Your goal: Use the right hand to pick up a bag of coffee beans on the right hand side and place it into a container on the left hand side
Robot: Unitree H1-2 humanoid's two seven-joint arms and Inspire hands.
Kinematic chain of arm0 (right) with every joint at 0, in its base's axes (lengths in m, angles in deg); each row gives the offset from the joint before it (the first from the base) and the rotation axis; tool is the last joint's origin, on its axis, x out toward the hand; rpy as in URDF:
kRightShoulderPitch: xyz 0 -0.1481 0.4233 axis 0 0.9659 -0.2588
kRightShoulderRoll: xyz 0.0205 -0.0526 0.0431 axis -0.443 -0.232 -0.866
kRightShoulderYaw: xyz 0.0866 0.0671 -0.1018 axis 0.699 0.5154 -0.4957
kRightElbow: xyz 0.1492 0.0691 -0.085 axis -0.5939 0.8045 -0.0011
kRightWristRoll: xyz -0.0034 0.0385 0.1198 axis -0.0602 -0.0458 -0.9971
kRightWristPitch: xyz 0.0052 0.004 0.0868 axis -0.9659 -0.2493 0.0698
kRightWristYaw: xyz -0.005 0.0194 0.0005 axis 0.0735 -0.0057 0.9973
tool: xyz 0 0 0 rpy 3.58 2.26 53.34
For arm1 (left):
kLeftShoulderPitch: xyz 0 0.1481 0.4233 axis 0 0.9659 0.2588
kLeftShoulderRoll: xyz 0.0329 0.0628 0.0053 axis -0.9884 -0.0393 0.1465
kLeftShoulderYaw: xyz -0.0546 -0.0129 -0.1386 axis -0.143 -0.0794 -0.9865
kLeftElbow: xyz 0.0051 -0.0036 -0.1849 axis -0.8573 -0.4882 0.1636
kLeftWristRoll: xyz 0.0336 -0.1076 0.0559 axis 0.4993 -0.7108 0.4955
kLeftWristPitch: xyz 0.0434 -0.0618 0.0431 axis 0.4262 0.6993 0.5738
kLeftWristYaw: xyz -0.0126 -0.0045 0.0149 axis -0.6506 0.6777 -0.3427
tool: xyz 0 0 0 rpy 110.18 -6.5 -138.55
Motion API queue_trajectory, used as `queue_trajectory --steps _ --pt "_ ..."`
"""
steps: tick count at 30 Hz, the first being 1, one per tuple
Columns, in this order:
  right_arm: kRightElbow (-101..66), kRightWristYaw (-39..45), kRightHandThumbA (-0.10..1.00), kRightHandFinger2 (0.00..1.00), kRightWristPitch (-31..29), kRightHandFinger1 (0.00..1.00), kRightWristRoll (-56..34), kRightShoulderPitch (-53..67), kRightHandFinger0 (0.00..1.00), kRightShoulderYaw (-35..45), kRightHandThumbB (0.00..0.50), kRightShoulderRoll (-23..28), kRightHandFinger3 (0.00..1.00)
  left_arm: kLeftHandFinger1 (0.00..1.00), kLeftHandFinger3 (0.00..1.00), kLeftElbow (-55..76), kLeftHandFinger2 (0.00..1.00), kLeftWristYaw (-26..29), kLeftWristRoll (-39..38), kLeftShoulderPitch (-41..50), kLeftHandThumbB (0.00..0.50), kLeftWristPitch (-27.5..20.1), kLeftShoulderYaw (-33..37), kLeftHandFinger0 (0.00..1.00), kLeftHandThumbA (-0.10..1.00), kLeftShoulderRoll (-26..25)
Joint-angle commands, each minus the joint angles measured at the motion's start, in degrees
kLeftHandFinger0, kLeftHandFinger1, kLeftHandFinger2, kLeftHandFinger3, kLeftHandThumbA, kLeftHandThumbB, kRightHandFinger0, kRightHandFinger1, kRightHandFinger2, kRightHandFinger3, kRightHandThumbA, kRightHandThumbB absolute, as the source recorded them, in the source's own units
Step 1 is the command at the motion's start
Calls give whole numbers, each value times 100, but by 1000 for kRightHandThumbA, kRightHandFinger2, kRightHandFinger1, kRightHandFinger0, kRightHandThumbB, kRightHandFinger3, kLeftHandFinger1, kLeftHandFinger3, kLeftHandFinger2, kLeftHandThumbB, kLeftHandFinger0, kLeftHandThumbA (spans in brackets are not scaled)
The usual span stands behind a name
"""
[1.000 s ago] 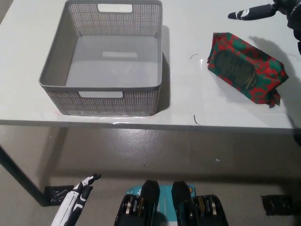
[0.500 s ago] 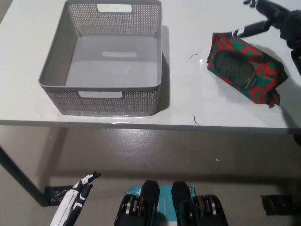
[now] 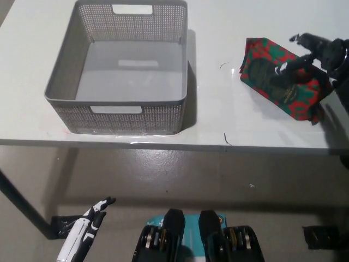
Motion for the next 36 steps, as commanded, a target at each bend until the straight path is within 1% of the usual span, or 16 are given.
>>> queue_trajectory --steps 1,18,20,21,22,23,24,25,26,27,28,29,30,31,35,36 --pt "212 -308 996 1000 -375 1000 146 -190 1000 -111 500 -80 1000 1000 1000 224 1000 29 -78 -44 500 -190 -84 1000 1000 -26" --pt "939 -563 952 1000 -784 1000 -175 407 1000 187 500 -501 1000 1000 1000 250 1000 8 -78 -279 500 -92 -95 1000 1000 -41" --pt "1021 -639 871 1000 -706 1000 -291 411 1000 317 500 -553 1000 1000 1000 258 1000 11 -62 -302 500 -72 -96 1000 1000 -45" --pt "1041 -764 782 1000 -724 1000 -411 430 1000 464 500 -576 1000 1000 1000 241 1000 5 -75 -315 500 -101 -97 1000 1000 -50" --pt "1032 -1340 524 1000 -944 1000 -362 503 1000 486 372 -588 1000 1000 1000 213 1000 -19 -98 -345 500 -121 -97 1000 1000 -70" --pt "1029 -1468 458 1000 -1013 1000 -331 518 1000 485 383 -585 1000 1000 1000 205 1000 -23 -101 -358 500 -126 -98 1000 1000 -75" --pt "1009 -1913 271 1000 -1172 1000 -242 576 1000 469 315 -589 1000 1000 1000 208 1000 -25 -103 -357 500 -106 -100 1000 1000 -77" --pt "998 -2162 -45 928 -1267 934 -235 610 879 497 262 -594 858 1000 1000 205 1000 -26 -95 -358 500 -110 -98 1000 1000 -81" --pt "969 -2604 -98 409 -1454 418 -264 673 330 565 58 -598 283 1000 1000 206 1000 -26 -92 -357 500 -115 -97 1000 1000 -84" --pt "952 -2868 -100 372 -1583 214 -318 701 70 645 131 -599 314 1000 1000 217 1000 -18 -82 -352 500 -116 -97 1000 1000 -79" --pt "957 -2897 -100 483 -1596 229 -326 698 14 661 146 -601 423 1000 1000 220 1000 -14 -77 -351 500 -115 -96 1000 1000 -78" --pt "963 -2989 -100 694 -1583 294 -363 647 1 714 146 -618 636 1000 1000 209 1000 -20 -86 -406 500 -98 -110 1000 1000 -96" --pt "968 -3116 -100 860 -1679 462 -401 633 74 771 197 -618 767 1000 1000 196 1000 -18 -74 -413 500 -102 -109 1000 1000 -103" --pt "966 -3199 -100 912 -1740 541 -410 623 150 792 201 -618 808 1000 1000 195 1000 -16 -72 -410 500 -104 -111 1000 1000 -105" --pt "959 -3415 -100 800 -1870 472 -407 575 121 853 195 -617 740 1000 1000 186 1000 -14 -71 -409 500 -135 -111 1000 1000 -107" --pt "946 -3460 -100 794 -1917 463 -425 545 108 893 175 -614 740 1000 1000 185 1000 -11 -79 -408 500 -126 -115 1000 1000 -102"
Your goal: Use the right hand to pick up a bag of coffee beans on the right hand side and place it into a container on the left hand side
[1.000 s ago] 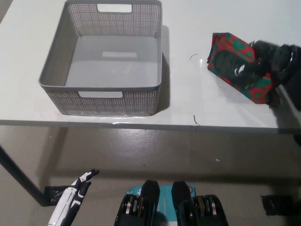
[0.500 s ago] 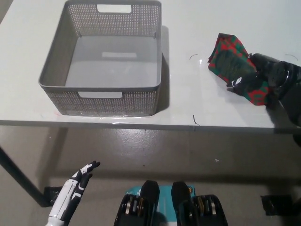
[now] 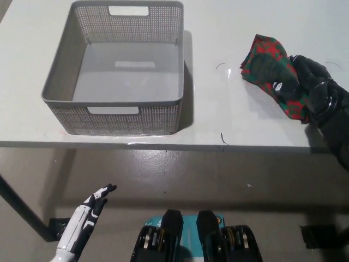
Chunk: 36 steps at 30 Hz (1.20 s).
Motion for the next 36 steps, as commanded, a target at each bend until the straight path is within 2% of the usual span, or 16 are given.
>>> queue_trajectory --steps 1,2,3,4,6,8,12,19,22,24,26,29,33,34,35,36 --pt "30 -960 -100 754 -590 379 -207 -86 15 190 153 -144 734 1000 1000 168 1000 11 -22 -109 500 -142 -92 1000 1000 -95" --pt "34 -983 -100 735 -605 341 -200 -96 3 201 148 -146 733 1000 1000 167 1000 11 -19 -110 500 -144 -92 1000 1000 -96" --pt "9 -979 -100 674 -592 228 -203 -140 0 217 144 -143 752 1000 1000 159 1000 11 -5 -106 500 -159 -87 1000 1000 -100" --pt "-18 -1016 -100 752 -603 237 -220 -204 0 251 126 -143 819 1000 1000 156 1000 13 22 -98 500 -173 -80 1000 1000 -109" --pt "-42 -1145 -100 915 -706 389 -216 -249 0 274 122 -135 905 1000 1000 157 1000 11 27 -100 500 -169 -74 1000 1000 -112" --pt "-95 -1316 -100 982 -814 568 -217 -326 35 307 119 -120 976 1000 1000 151 1000 -6 22 -102 496 -180 -65 1000 1000 -124" --pt "-407 -1567 -100 882 -1107 553 -242 -602 0 431 137 -59 990 1000 1000 160 1000 -9 34 -102 500 -152 -55 1000 1000 -130" --pt "-1072 -1668 -100 854 -1180 551 -184 -1056 8 522 128 2 1000 1000 1000 154 1000 -11 38 -76 500 -166 -52 1000 1000 -155" --pt "-1627 -1547 -100 858 -1003 519 -149 -1243 14 574 174 -27 953 1000 1000 180 1000 -2 55 -62 500 -143 -43 1000 1000 -143" --pt "-2049 -1371 -100 804 -824 436 -158 -1318 1 615 210 -86 817 1000 1000 181 1000 10 65 -57 500 -153 -44 1000 1000 -134" --pt "-2369 -1270 -100 758 -714 370 -131 -1396 0 610 182 -175 739 1000 1000 193 1000 12 86 -55 500 -142 -41 1000 1000 -142" --pt "-2745 -1262 -100 870 -594 431 -86 -1512 0 618 159 -380 880 1000 1000 230 1000 -31 51 -64 500 -82 -35 1000 1000 -153" --pt "-2844 -1302 -100 859 -511 478 -26 -1768 0 592 200 -679 964 1000 1000 220 1000 -16 105 -99 500 -88 -19 1000 1000 -150" --pt "-2824 -1302 -100 843 -533 456 -44 -1830 0 594 225 -763 869 1000 1000 207 1000 -25 99 -103 500 -96 -12 1000 1000 -146" --pt "-2777 -1292 -100 767 -506 421 -82 -1937 15 603 211 -932 749 1000 1000 206 1000 -33 90 -104 500 -89 -7 1000 1000 -140" --pt "-2761 -1255 -100 715 -457 384 -111 -1978 21 613 202 -1022 718 1000 1000 200 1000 -35 85 -103 500 -85 -3 1000 1000 -132"
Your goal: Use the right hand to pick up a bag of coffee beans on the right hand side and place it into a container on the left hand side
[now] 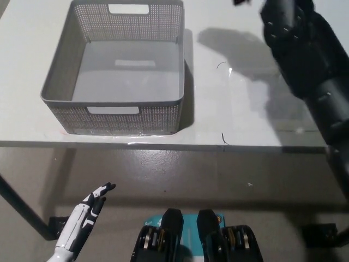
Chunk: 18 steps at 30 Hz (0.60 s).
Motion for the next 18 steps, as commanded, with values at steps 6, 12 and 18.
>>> queue_trajectory --steps 6,12,18 --pt "191 -307 -100 769 60 195 -12 -934 0 77 187 -813 848 1000 1000 204 1000 -60 76 -95 500 -97 39 1000 1000 -90" --pt "891 -603 -100 813 -125 349 43 -1246 0 8 182 -1370 974 1000 1000 243 1000 -102 154 -210 500 -9 128 1000 1000 -76" --pt "2162 -409 -100 711 -97 315 -65 -1355 0 -101 211 -1794 798 1000 1000 285 1000 -66 270 -189 500 -29 185 1000 1000 -48"
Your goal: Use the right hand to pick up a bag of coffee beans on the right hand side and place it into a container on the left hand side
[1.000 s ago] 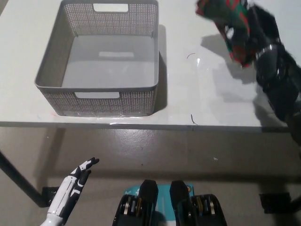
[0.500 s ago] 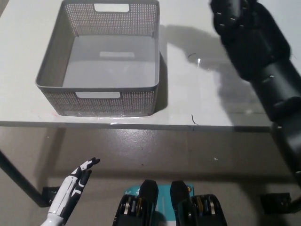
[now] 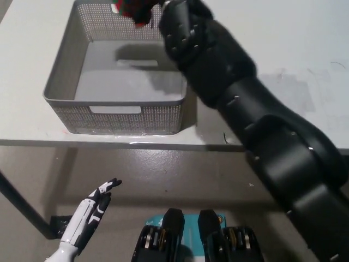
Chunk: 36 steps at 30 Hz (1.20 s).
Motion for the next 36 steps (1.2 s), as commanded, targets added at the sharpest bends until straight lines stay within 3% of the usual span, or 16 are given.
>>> queue_trajectory --steps 1,2,3,5,9,20,26,30,31,33,35,36 --pt "379 -75 -76 869 -36 480 -143 -549 137 20 337 -198 987 1000 1000 246 1000 -38 131 -57 500 -25 54 1000 1000 -43" --pt "550 742 407 1000 661 1000 -142 -648 586 -46 406 -227 1000 1000 1000 272 1000 -45 130 -84 500 0 55 1000 1000 -51" --pt "603 1062 651 1000 850 1000 -98 -678 1000 -115 442 -214 1000 1000 1000 282 1000 -43 134 -99 500 9 59 1000 1000 -49" --pt "616 1372 784 1000 961 1000 -52 -664 1000 -194 498 -184 1000 1000 1000 309 1000 -52 124 -94 500 19 55 1000 1000 -65" --pt "531 1438 1000 1000 920 1000 -44 -661 1000 -259 500 -49 1000 1000 1000 307 1000 -93 52 -145 500 7 28 1000 1000 -108" --pt "-232 1585 1000 1000 911 1000 -59 -561 1000 -319 500 395 1000 1000 1000 210 1000 -37 70 -73 500 -54 24 1000 1000 -68" --pt "-2534 2013 1000 1000 1269 1000 -112 -12 1000 -86 500 1196 1000 1000 1000 215 1000 -19 78 -39 500 -98 -6 1000 1000 -97" --pt "-4373 2311 1000 1000 1506 1000 -511 574 1000 450 456 1678 1000 1000 1000 265 1000 -23 50 22 500 -62 -53 1000 1000 -140" --pt "-5117 2423 1000 1000 1498 1000 -728 833 1000 719 491 1956 1000 1000 1000 252 1000 -23 19 -4 500 -48 -65 1000 1000 -129" --pt "-5631 2506 1000 1000 1535 1000 -886 1045 1000 907 500 2115 1000 1000 1000 268 1000 -33 14 4 500 -43 -72 1000 1000 -149" --pt "-6620 2638 1000 1000 1877 1000 -1068 1486 1000 1185 484 2290 1000 1000 1000 273 1000 -46 -38 24 500 -22 -85 1000 1000 -143" --pt "-7180 2629 1000 1000 1803 1000 -1273 1858 1000 1354 440 2363 1000 1000 1000 277 1000 -39 -63 32 500 -16 -99 1000 1000 -132"
